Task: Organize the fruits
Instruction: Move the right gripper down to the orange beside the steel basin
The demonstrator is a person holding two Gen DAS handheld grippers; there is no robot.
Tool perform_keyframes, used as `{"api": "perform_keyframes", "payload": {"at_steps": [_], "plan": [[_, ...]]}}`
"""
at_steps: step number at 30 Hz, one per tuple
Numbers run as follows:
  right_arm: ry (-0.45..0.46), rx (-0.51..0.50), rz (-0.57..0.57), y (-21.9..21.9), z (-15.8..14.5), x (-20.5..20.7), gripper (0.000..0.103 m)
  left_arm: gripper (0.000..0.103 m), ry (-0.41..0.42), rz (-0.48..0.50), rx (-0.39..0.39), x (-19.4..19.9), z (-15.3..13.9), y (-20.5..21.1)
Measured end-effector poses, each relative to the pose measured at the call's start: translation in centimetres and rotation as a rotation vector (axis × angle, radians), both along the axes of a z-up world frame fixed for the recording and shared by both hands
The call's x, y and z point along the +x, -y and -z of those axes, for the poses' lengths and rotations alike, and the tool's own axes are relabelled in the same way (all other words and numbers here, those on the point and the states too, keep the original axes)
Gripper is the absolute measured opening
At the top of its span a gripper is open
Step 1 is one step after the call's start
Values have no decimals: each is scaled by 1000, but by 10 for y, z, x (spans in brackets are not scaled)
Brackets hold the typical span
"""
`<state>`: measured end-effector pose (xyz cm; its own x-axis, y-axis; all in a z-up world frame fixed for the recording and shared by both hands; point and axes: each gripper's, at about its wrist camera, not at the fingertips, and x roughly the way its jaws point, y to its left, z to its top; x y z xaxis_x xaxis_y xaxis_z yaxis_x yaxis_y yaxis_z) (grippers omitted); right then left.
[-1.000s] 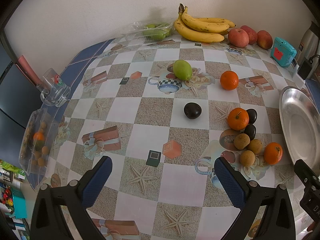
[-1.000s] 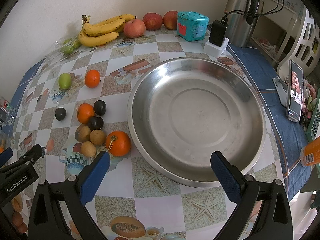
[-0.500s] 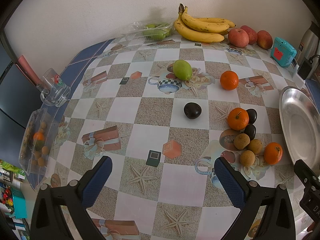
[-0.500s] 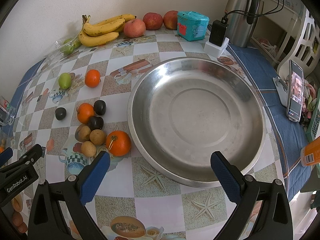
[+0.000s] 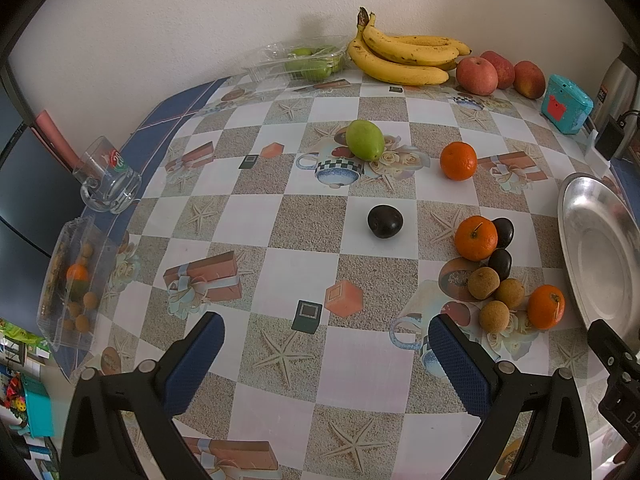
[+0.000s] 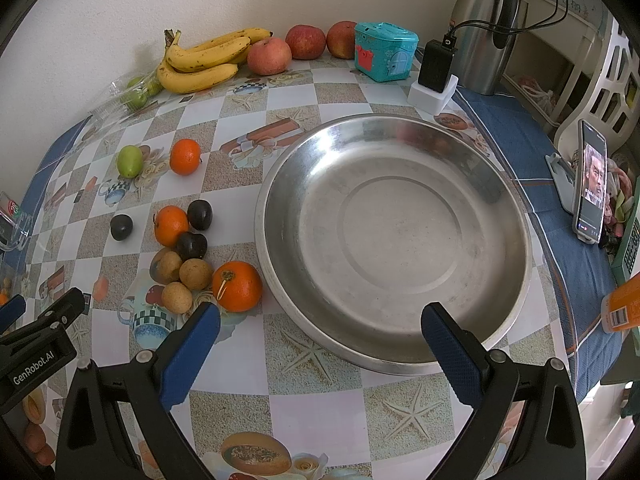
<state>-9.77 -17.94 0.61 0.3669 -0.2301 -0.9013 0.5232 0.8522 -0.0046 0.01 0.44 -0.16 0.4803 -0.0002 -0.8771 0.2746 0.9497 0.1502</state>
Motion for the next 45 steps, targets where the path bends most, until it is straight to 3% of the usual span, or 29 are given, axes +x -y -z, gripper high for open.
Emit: {"api": "perform_keyframes", "payload": {"at_steps": [7, 11, 19, 21, 25, 27, 31, 33, 45], "plan": [[2, 0, -7, -1, 0, 0, 101, 103, 8, 3, -18, 0, -3, 1], [71, 21, -67, -9, -9, 2, 101, 103, 22, 6, -92, 1, -11, 1], [124, 135, -122, -19, -7, 20, 99, 103, -91, -65, -183, 21, -11, 3], [120, 163, -114, -17, -5, 24, 85, 103, -128, -96, -213, 27, -8, 2], [98, 217, -116, -14, 2, 31, 75, 103, -163, -149, -214, 36, -5, 7], [96, 241, -122, -14, 4, 33, 63, 103, -177, -151, -218, 40, -4, 13], [60, 253, -124, -13, 11, 40, 58, 103, -189, -142, -214, 47, 0, 26], [43, 262, -122, -12, 14, 43, 50, 103, -197, -138, -211, 51, 5, 30], [-35, 258, -117, -11, 29, 56, 48, 102, -268, -111, -232, 46, 23, 33]]}}
